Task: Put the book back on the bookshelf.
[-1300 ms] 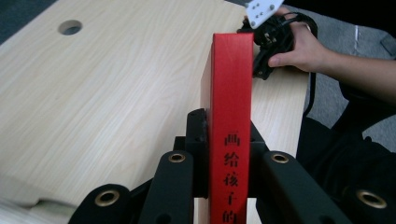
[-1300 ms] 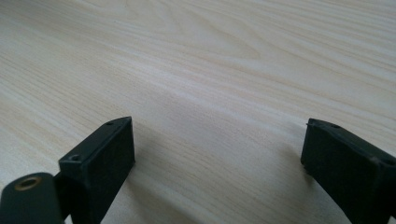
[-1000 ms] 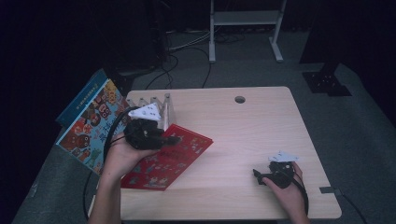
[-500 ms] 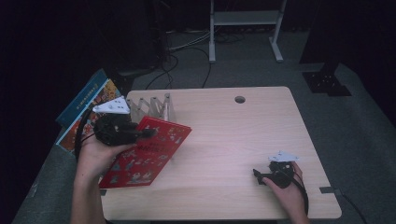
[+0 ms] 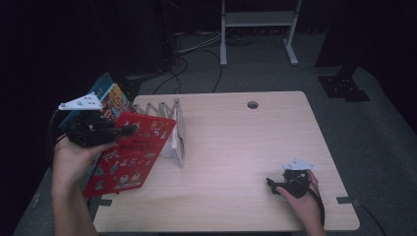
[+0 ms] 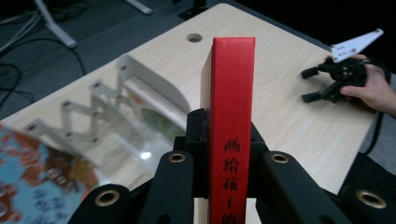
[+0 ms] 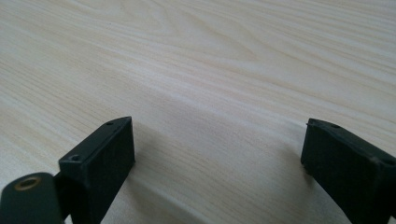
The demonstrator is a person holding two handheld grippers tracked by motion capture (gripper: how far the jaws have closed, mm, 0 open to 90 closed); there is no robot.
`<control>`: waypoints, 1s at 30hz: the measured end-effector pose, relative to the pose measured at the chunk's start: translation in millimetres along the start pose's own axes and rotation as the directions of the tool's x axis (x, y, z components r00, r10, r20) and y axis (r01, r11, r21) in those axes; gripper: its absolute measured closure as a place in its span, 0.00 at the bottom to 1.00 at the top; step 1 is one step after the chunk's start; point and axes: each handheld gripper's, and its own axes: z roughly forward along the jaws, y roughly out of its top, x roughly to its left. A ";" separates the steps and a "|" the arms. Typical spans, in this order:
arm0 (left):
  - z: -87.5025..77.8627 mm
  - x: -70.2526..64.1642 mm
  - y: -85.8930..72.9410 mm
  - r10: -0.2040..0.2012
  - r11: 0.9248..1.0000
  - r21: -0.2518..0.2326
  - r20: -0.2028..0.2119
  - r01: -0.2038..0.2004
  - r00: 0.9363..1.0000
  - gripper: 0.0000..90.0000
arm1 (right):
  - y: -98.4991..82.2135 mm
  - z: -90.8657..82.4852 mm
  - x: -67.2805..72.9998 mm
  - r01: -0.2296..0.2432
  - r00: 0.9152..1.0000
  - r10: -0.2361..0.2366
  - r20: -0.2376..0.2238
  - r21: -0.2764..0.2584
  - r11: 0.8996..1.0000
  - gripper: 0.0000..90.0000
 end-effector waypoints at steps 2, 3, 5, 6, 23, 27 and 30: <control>-5.6 4.0 -1.6 -0.011 1.000 -0.009 -0.018 0.011 1.000 0.89 | 0.1 0.1 -0.1 0.000 1.000 0.000 0.001 0.000 1.000 0.10; -7.5 5.4 -2.2 -0.018 1.000 -0.010 -0.027 0.017 0.999 0.89 | 0.2 0.2 -0.1 -0.001 1.000 0.001 0.001 0.000 1.000 0.10; -11.5 10.1 -3.8 -0.035 0.999 -0.016 -0.053 0.034 0.998 0.89 | 0.1 0.2 -0.2 0.000 1.000 0.000 0.001 -0.001 1.000 0.10; -12.6 12.1 -4.2 -0.043 0.999 -0.016 -0.068 0.042 0.997 0.88 | 0.2 0.2 -0.2 -0.001 1.000 0.001 0.001 0.000 1.000 0.10; 5.9 39.0 -8.7 -0.140 0.990 -0.038 -0.227 0.135 0.964 0.88 | 0.5 0.5 -0.4 -0.003 1.000 0.003 0.003 -0.001 1.000 0.10; 16.4 42.7 -8.8 -0.152 0.988 -0.056 -0.251 0.142 0.956 0.88 | 0.4 0.6 -0.5 0.000 1.000 0.000 0.003 -0.002 1.000 0.10; 23.4 45.5 -8.5 -0.163 0.986 -0.075 -0.259 0.148 0.952 0.88 | 0.4 0.6 -0.6 0.000 1.000 0.000 0.004 -0.003 1.000 0.10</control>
